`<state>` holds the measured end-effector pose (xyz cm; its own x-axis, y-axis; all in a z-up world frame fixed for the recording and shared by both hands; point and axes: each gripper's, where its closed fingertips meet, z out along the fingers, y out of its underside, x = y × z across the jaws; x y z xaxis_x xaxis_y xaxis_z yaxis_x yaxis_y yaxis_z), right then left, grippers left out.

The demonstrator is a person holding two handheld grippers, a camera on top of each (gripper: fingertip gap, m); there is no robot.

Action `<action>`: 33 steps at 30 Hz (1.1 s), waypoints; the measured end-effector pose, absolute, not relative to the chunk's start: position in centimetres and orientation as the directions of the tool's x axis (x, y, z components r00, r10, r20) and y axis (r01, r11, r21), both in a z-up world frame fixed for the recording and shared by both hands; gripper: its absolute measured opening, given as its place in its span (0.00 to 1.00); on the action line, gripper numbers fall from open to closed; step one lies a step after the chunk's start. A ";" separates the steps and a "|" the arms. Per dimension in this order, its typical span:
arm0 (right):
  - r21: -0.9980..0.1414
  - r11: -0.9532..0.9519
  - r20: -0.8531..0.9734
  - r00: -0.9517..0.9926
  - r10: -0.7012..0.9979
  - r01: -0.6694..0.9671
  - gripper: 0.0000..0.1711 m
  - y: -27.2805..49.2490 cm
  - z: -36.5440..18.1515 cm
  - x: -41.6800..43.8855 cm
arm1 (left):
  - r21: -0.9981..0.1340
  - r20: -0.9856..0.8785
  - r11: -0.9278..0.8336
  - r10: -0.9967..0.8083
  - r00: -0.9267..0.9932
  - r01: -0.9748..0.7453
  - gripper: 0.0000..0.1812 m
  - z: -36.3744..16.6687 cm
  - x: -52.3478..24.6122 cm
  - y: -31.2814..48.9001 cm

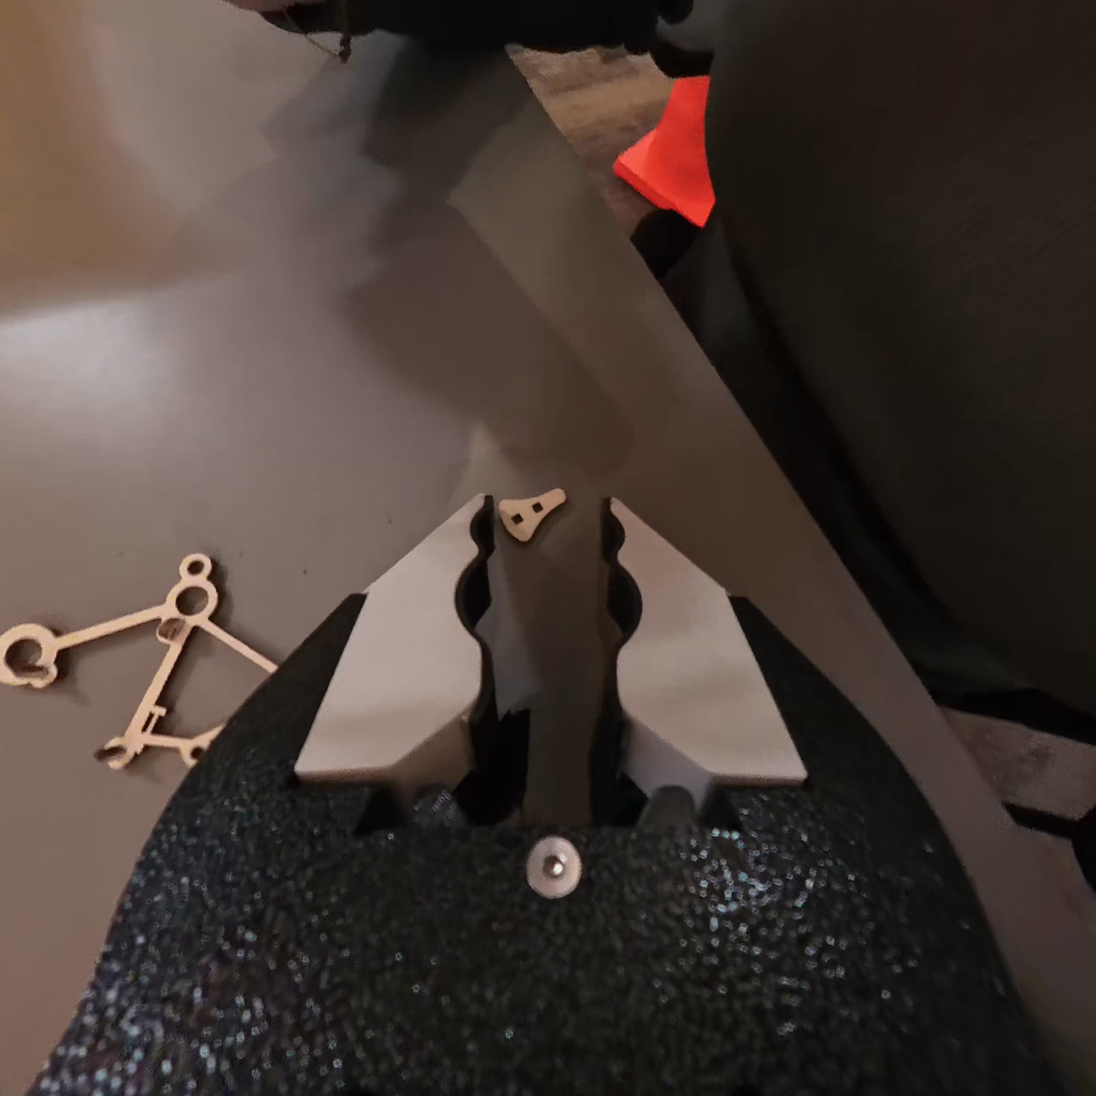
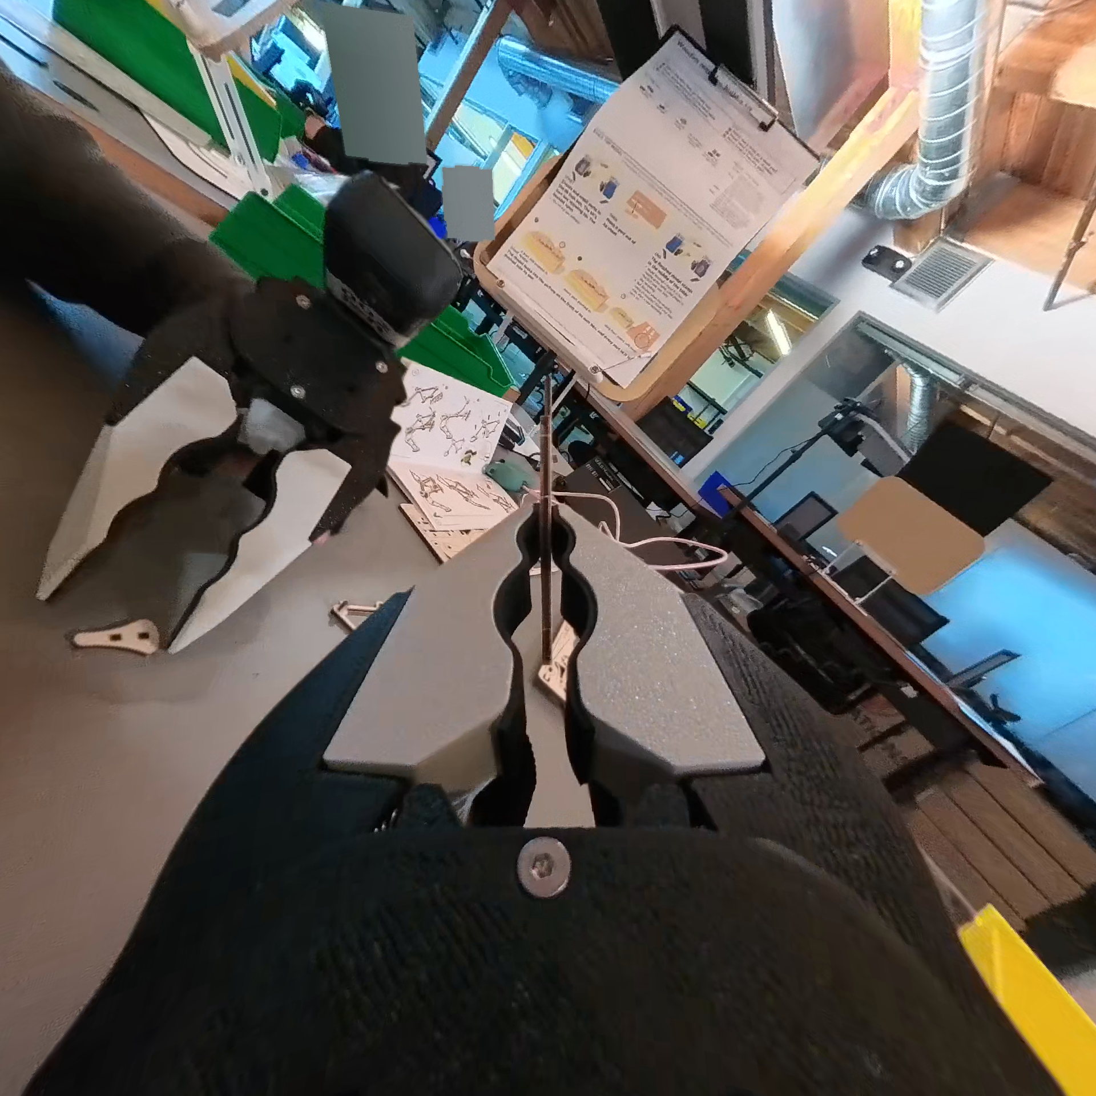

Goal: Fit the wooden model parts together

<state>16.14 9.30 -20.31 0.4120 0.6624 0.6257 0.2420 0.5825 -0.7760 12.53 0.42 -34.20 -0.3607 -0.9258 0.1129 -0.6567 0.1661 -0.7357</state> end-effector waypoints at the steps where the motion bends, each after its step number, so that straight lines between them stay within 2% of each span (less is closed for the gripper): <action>1: -0.782 0.575 0.619 0.412 0.668 0.241 0.00 9.2 -20.4 16.3 | -0.732 0.107 0.183 -0.921 -0.376 -0.657 0.18 -34.3 12.6 0.5; 4: -0.804 0.545 0.592 0.400 0.699 0.239 0.00 8.7 -21.0 16.4 | -0.720 0.081 0.223 -0.914 -0.398 -0.657 0.12 -34.6 12.9 0.8; 8: -0.836 0.500 0.548 0.393 0.738 0.227 0.00 8.2 -21.6 16.6 | -0.707 0.067 0.196 -0.938 -0.341 -0.680 0.09 -34.7 13.2 1.1; 12: -0.866 0.463 0.498 0.404 0.767 0.190 0.00 8.2 -21.5 16.8 | -0.675 0.056 -0.047 -0.998 0.013 -0.736 0.08 -34.7 12.6 4.7; 14: -0.898 0.402 0.439 0.375 0.816 0.177 0.00 8.3 -22.1 16.3 | -0.682 0.091 -0.226 -0.970 0.226 -0.695 0.08 -34.7 12.1 6.3; 16: -0.935 0.307 0.348 0.310 0.885 0.175 0.00 8.2 -23.3 15.4 | -0.698 0.184 -0.356 -0.928 0.325 -0.621 0.09 -34.5 12.0 6.3; 18: -0.967 0.180 0.221 0.238 0.946 0.182 0.00 8.1 -24.6 14.5 | -0.717 0.235 -0.403 -0.908 0.347 -0.569 0.14 -34.3 12.0 6.0; 20: -0.981 0.035 0.068 0.167 0.984 0.192 0.00 7.8 -25.9 13.9 | -0.731 0.270 -0.434 -0.893 0.360 -0.526 0.26 -34.0 11.6 5.6; 23: -0.964 -0.164 -0.144 0.107 0.984 0.209 0.00 7.6 -27.5 13.3 | -0.745 0.274 -0.449 -0.880 0.388 -0.494 0.31 -33.5 10.2 5.5; 27: -0.940 -0.214 -0.187 0.121 0.975 0.266 0.00 7.5 -28.9 12.9 | -0.818 0.227 -0.387 -0.897 0.380 -0.426 0.38 -31.7 8.5 6.7; 30: -0.940 -0.203 -0.178 0.113 0.978 0.275 0.00 6.9 -29.0 12.5 | -0.865 0.201 -0.307 -0.937 0.286 -0.396 0.37 -29.9 8.7 7.1; 33: -0.935 -0.217 -0.190 0.120 0.974 0.280 0.00 6.6 -29.1 12.2 | -0.856 0.211 -0.257 -0.966 0.151 -0.449 0.29 -29.7 9.6 6.3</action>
